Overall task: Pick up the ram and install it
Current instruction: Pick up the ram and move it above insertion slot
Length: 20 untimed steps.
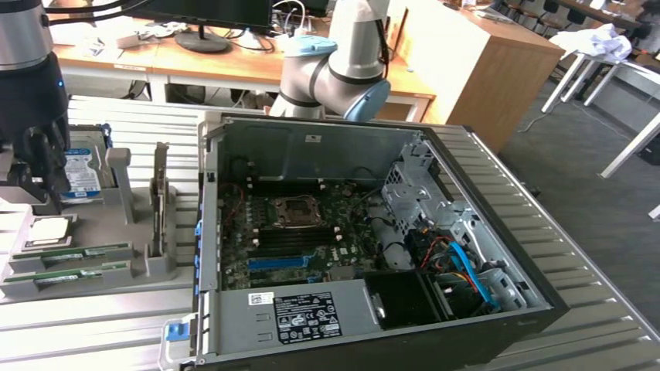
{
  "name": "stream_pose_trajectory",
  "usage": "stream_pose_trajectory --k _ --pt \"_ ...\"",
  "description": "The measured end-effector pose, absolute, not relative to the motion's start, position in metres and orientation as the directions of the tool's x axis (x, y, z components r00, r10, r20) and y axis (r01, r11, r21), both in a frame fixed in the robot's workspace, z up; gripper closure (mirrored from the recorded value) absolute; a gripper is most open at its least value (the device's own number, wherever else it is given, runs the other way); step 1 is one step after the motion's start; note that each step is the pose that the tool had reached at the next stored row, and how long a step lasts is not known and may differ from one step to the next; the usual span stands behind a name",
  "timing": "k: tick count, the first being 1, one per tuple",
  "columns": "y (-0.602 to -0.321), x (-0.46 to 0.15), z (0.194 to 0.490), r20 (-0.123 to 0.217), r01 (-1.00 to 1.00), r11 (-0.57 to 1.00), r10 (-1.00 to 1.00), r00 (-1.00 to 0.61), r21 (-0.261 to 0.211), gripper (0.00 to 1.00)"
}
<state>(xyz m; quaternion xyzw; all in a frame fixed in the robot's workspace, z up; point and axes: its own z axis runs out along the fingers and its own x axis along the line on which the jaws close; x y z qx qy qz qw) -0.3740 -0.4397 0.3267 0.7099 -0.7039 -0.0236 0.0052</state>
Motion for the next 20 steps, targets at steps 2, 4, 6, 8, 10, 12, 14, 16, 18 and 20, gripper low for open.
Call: stream_pose_trajectory --k 2,4,6,8,10,12,14,16,18,20 --pt "-0.4400 -0.3741 0.3262 -0.026 -0.999 -0.009 -1.000 0.008 0.041 0.59" --pt "-0.4402 -0.3742 0.3258 -0.026 -0.999 -0.009 -1.000 0.008 0.041 0.59" --pt "-0.4405 -0.3742 0.3253 -0.026 -0.999 -0.009 -1.000 0.008 0.041 0.59" --pt "-0.4407 -0.3743 0.3249 -0.026 -0.999 -0.009 -1.000 0.008 0.041 0.59" --pt "-0.4410 -0.3744 0.3244 -0.026 -0.999 -0.009 -1.000 0.008 0.041 0.59" --pt "-0.4413 -0.3745 0.3239 -0.026 -0.999 -0.009 -1.000 0.008 0.041 0.59" --pt "-0.4416 -0.3745 0.3233 -0.026 -0.999 -0.009 -1.000 0.008 0.041 0.59" --pt "-0.4420 -0.3745 0.3225 -0.026 -0.999 -0.009 -1.000 0.008 0.041 0.59" --pt "-0.4422 -0.3746 0.3218 -0.026 -0.999 -0.009 -1.000 0.008 0.041 0.59" --pt "-0.4425 -0.3746 0.3212 -0.026 -0.999 -0.009 -1.000 0.008 0.041 0.59"
